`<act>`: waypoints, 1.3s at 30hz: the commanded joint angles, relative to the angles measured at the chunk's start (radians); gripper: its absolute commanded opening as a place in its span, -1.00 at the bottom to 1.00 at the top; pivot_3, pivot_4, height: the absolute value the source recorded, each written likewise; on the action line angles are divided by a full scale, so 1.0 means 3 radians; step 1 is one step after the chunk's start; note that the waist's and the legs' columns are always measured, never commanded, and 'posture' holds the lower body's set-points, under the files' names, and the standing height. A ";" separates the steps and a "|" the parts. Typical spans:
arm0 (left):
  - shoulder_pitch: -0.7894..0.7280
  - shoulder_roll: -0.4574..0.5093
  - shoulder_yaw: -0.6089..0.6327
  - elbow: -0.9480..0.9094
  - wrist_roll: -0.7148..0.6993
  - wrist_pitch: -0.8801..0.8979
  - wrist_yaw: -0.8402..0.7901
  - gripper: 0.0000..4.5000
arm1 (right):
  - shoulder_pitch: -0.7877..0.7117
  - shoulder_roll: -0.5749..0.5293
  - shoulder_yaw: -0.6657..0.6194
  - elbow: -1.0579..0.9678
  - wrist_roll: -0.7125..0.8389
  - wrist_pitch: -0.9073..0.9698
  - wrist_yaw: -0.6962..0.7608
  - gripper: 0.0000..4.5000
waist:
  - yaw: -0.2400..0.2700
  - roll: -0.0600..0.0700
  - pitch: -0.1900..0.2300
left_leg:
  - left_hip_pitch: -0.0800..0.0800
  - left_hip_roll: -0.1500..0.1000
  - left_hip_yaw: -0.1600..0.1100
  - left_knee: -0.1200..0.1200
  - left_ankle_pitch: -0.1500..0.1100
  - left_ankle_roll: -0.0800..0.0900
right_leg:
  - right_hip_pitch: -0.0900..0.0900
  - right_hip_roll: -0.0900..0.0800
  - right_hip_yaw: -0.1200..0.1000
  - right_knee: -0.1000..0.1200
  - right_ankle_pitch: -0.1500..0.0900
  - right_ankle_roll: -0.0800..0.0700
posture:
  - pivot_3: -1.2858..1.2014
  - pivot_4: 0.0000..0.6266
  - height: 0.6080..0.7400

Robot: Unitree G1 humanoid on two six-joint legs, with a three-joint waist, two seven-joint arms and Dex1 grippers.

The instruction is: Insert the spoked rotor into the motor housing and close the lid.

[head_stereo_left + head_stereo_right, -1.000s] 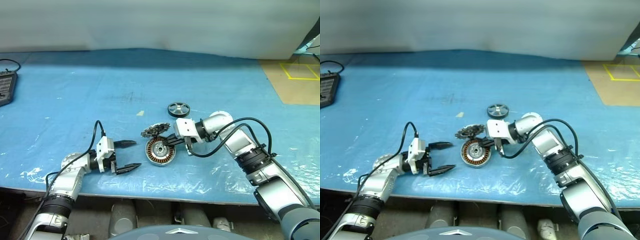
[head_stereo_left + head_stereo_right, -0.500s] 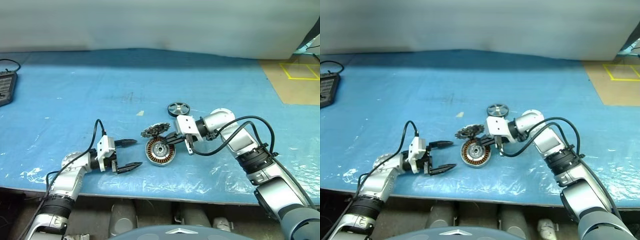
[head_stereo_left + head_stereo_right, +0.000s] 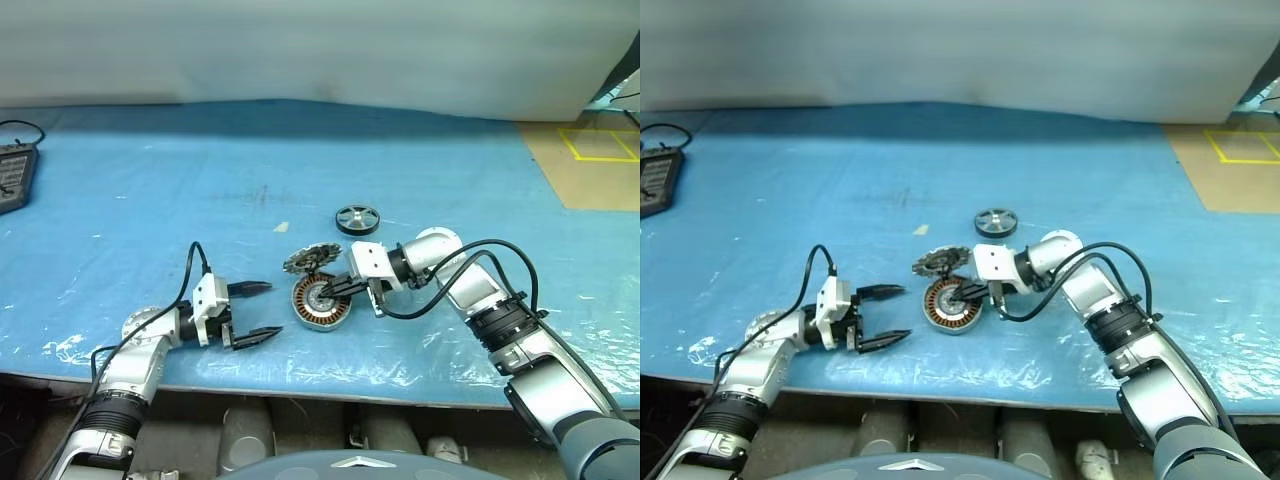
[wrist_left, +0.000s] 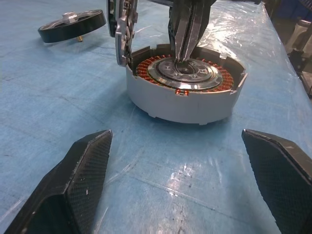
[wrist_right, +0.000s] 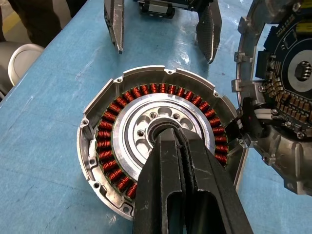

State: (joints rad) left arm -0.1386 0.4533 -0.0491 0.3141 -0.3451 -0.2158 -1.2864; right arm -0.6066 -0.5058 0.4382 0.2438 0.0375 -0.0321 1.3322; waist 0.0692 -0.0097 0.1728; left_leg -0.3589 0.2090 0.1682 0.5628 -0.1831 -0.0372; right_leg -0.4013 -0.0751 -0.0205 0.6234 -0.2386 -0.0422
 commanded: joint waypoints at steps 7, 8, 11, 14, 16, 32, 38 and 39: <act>-0.0042 -0.0005 -0.0003 0.0054 -0.0005 -0.0109 -0.0031 1.00 | -0.0111 -0.0095 -0.0094 -0.0195 0.0040 0.0173 0.0056 -0.98 | 0.0000 0.0000 0.0000 | -0.0007 -0.0001 0.0000 0.0000 0.0000 0.0000 | -0.0007 0.0000 -0.0001 0.0000 0.0000 0.0000 | 0.03 -0.52 1.00; -0.0042 -0.0007 -0.0004 0.0059 -0.0006 -0.0113 -0.0031 1.00 | -0.0133 -0.0088 -0.0114 -0.0226 0.0066 0.0195 0.0054 -0.98 | 0.0000 0.0000 0.0000 | -0.0009 -0.0001 0.0000 0.0000 0.0000 0.0000 | -0.0008 0.0000 -0.0001 -0.0001 0.0000 0.0000 | 0.03 -0.52 1.00; -0.0044 -0.0015 -0.0006 0.0076 -0.0004 -0.0129 -0.0031 1.00 | -0.0186 -0.0080 -0.0127 -0.0234 0.0057 0.0202 0.0042 -0.98 | -0.0001 0.0000 0.0000 | -0.0019 -0.0002 0.0000 0.0000 0.0000 0.0000 | -0.0017 0.0001 -0.0001 0.0000 0.0000 0.0000 | 0.03 -0.52 1.00; -0.0043 -0.0019 -0.0004 0.0085 -0.0001 -0.0140 -0.0029 1.00 | -0.0201 -0.0081 -0.0123 -0.0241 0.0046 0.0216 0.0048 -0.98 | -0.0003 0.0000 0.0000 | -0.0026 -0.0003 0.0000 0.0000 0.0000 0.0000 | -0.0024 0.0002 -0.0003 -0.0001 0.0000 0.0000 | 0.03 -0.52 1.00; -0.0043 -0.0023 -0.0004 0.0092 0.0001 -0.0147 -0.0026 1.00 | -0.0183 -0.0080 -0.0105 -0.0245 0.0033 0.0210 0.0050 -0.98 | -0.0002 0.0000 0.0000 | -0.0028 -0.0003 0.0000 0.0000 0.0000 0.0000 | -0.0025 0.0002 -0.0004 -0.0001 0.0000 0.0000 | 0.03 -0.52 1.00; -0.0011 -0.0031 -0.0008 0.0065 0.0003 -0.0146 -0.0005 1.00 | -0.0031 0.0077 -0.0035 0.0107 0.0003 0.0199 0.0110 -0.98 | -0.0005 0.0000 0.0000 | -0.0026 -0.0002 0.0000 0.0001 0.0000 0.0000 | -0.0024 0.0002 -0.0004 0.0000 0.0000 0.0000 | 0.03 -0.52 1.00; -0.0008 -0.0033 -0.0011 0.0062 0.0011 -0.0150 -0.0003 1.00 | -0.0047 0.0083 -0.0103 -0.0039 0.0147 0.0341 0.0241 -0.98 | -0.0004 0.0000 0.0000 | -0.0026 -0.0002 0.0000 0.0001 0.0000 0.0000 | -0.0024 0.0002 -0.0004 0.0000 0.0000 0.0000 | 0.03 -0.52 1.00; -0.0012 -0.0036 -0.0013 0.0060 0.0012 -0.0147 0.0000 1.00 | -0.0050 0.0078 -0.0115 -0.0084 0.0186 0.0387 0.0273 -0.98 | -0.0004 0.0000 0.0000 | -0.0026 -0.0002 0.0000 0.0001 0.0000 0.0001 | -0.0024 0.0002 -0.0004 0.0000 0.0000 0.0000 | 0.03 -0.52 1.00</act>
State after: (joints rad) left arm -0.1461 0.4447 -0.0499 0.3473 -0.3408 -0.2442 -1.2854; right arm -0.6193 -0.4855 0.4047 0.2605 0.0606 0.0686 1.3866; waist 0.0681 -0.0097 0.1729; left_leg -0.3668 0.2083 0.1683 0.5631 -0.1830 -0.0370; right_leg -0.4086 -0.0744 -0.0218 0.6234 -0.2385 -0.0423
